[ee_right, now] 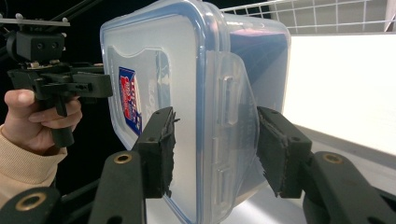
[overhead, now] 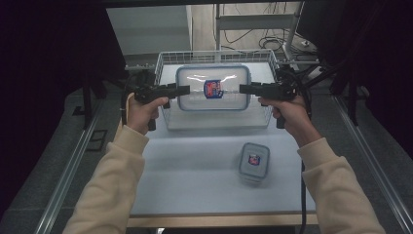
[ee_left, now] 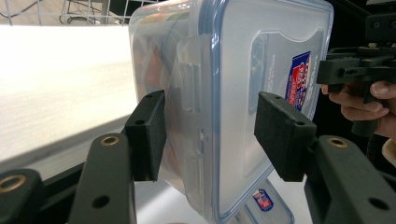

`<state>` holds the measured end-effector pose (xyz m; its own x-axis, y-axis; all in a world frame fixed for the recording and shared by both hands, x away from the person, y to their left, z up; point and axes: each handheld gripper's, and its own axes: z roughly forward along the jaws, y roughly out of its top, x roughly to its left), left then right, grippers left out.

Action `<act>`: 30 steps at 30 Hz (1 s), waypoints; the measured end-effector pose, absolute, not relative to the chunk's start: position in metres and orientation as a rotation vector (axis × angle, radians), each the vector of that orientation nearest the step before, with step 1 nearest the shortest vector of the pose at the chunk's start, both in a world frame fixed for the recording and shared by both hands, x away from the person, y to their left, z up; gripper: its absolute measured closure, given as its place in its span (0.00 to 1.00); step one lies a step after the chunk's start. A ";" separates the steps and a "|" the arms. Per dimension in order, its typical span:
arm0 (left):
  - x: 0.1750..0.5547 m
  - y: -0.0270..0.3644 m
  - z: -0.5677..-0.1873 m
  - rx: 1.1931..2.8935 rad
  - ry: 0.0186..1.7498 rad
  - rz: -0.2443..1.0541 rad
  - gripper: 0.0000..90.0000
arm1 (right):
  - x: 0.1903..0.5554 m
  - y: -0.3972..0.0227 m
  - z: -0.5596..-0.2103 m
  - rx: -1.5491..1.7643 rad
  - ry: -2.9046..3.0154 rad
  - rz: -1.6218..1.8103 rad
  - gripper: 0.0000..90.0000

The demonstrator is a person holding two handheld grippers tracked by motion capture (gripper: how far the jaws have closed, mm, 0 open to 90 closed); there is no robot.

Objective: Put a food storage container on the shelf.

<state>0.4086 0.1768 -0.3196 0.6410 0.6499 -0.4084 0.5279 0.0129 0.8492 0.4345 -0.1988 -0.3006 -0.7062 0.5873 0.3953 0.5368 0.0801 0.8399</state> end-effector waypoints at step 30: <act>0.485 0.172 -0.311 1.662 1.004 0.089 0.50 | 0.505 -0.206 -0.292 1.268 2.272 1.726 0.54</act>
<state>0.4849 0.1720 -0.3115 0.6331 0.6453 -0.4275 0.5601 -0.0007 0.8284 0.5049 -0.2059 -0.2923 -0.6699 0.6016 0.4351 0.5805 0.0590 0.8121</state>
